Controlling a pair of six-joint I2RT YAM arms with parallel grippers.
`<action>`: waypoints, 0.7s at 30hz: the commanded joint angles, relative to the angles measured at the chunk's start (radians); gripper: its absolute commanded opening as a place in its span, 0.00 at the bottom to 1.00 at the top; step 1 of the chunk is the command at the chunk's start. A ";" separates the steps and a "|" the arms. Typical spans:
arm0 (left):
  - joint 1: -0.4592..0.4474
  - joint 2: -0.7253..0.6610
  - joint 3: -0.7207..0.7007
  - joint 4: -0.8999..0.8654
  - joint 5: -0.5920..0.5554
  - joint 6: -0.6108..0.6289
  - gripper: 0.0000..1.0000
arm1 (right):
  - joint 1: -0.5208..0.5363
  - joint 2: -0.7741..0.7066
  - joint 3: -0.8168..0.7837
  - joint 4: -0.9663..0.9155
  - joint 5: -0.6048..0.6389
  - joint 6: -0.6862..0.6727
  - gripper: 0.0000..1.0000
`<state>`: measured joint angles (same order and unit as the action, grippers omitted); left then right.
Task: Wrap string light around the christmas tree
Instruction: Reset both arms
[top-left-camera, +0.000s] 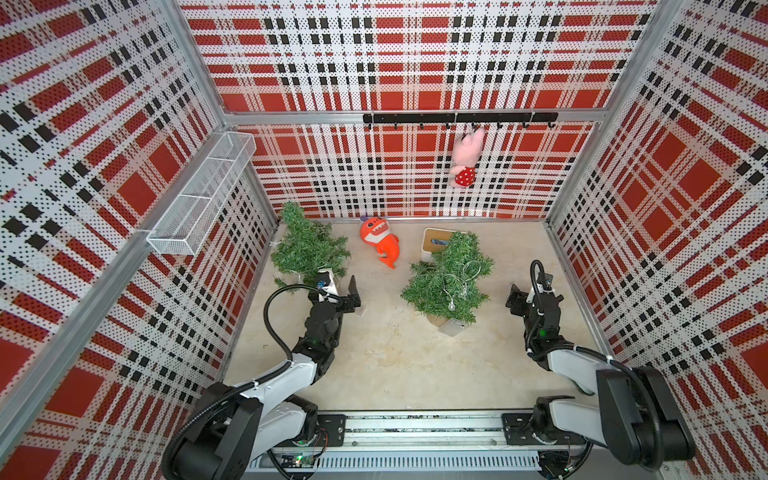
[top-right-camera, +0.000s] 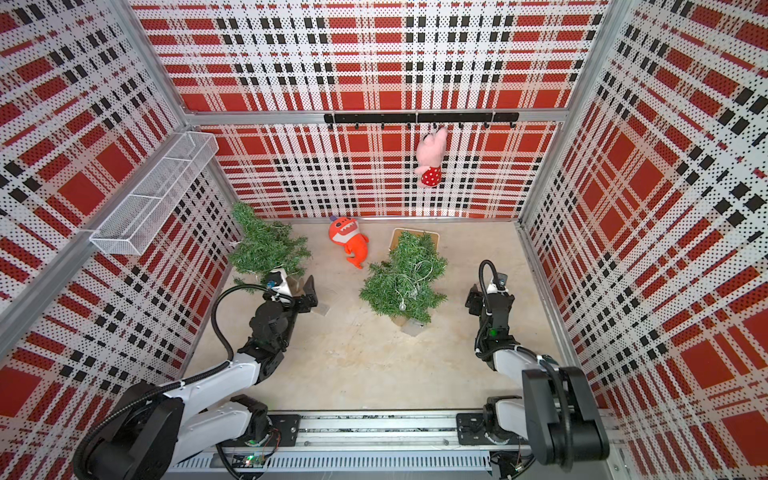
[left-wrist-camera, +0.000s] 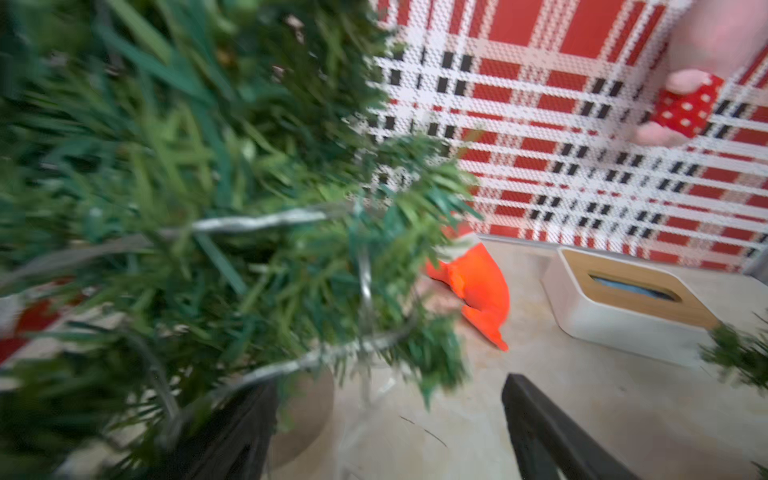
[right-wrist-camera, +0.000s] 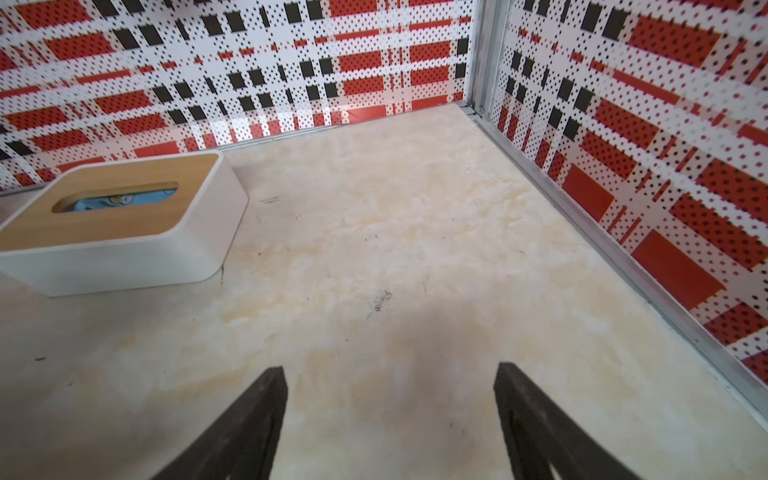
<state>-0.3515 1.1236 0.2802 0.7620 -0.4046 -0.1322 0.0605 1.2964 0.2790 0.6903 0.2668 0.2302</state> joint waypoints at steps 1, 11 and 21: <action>0.036 0.022 0.017 0.058 -0.007 0.068 0.89 | -0.001 0.051 0.003 0.198 -0.018 -0.042 0.82; 0.146 0.073 0.000 0.024 -0.046 0.192 0.92 | -0.011 0.067 0.010 0.220 -0.039 -0.066 0.84; 0.415 0.338 -0.149 0.690 0.299 0.037 0.92 | -0.017 0.160 -0.093 0.534 -0.044 -0.139 0.86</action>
<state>0.0414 1.4086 0.1284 1.2385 -0.2142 -0.0555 0.0544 1.3766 0.2420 1.0054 0.2367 0.1398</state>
